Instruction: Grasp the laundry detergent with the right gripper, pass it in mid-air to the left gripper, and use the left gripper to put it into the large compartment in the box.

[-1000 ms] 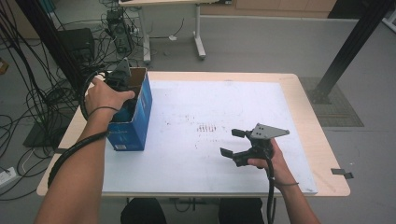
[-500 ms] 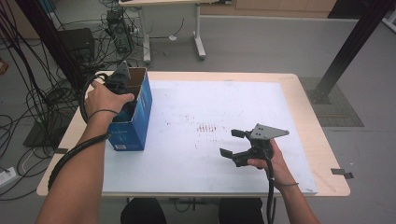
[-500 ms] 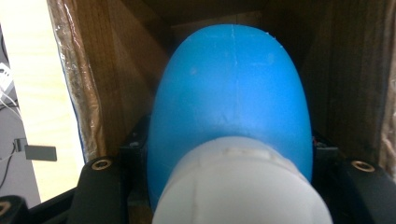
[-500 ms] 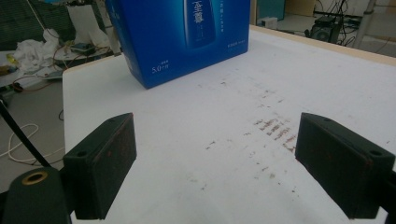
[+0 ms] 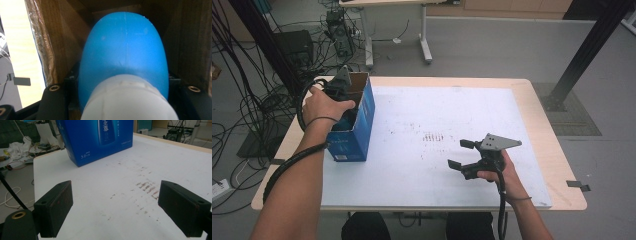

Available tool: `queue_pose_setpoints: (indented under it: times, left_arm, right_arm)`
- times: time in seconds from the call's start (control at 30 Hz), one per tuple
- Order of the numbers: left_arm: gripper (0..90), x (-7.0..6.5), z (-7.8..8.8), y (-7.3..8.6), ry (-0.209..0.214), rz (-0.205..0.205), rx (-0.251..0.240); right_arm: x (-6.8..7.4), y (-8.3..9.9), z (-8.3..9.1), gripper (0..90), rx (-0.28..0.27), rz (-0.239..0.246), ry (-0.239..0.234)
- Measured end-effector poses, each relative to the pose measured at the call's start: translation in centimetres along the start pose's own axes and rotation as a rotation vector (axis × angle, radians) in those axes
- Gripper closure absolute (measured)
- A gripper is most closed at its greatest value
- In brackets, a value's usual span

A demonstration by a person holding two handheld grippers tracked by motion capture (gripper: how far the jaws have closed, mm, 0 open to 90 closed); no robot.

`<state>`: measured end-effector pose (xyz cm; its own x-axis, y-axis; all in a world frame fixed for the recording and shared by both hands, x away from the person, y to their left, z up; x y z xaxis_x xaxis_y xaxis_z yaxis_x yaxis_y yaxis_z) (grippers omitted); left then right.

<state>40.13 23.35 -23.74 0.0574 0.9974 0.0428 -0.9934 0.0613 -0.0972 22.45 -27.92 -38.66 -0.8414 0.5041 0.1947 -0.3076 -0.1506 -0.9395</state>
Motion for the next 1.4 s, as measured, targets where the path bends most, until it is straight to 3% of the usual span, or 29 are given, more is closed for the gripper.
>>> queue_pose_setpoints:
  times: [1.4]
  left_arm:
    - [37.8,-0.55,0.05,0.03,-0.015,0.004,0.0]
  right_arm:
    - [-0.06,-0.08,-0.16,12.6,0.0,0.0,0.0]
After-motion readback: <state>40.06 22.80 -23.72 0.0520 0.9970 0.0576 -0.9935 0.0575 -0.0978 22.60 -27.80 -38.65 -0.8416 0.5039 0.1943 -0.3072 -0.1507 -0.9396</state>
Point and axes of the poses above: each handheld gripper's, and its own axes: z roughly backward along the jaws, y roughly out of its underside, x roughly to its left, the point moved 4 cm from there along -z, roughly forward along the jaws, and after that the axes turned 5 degrees about -x, right-handed, at the moved point
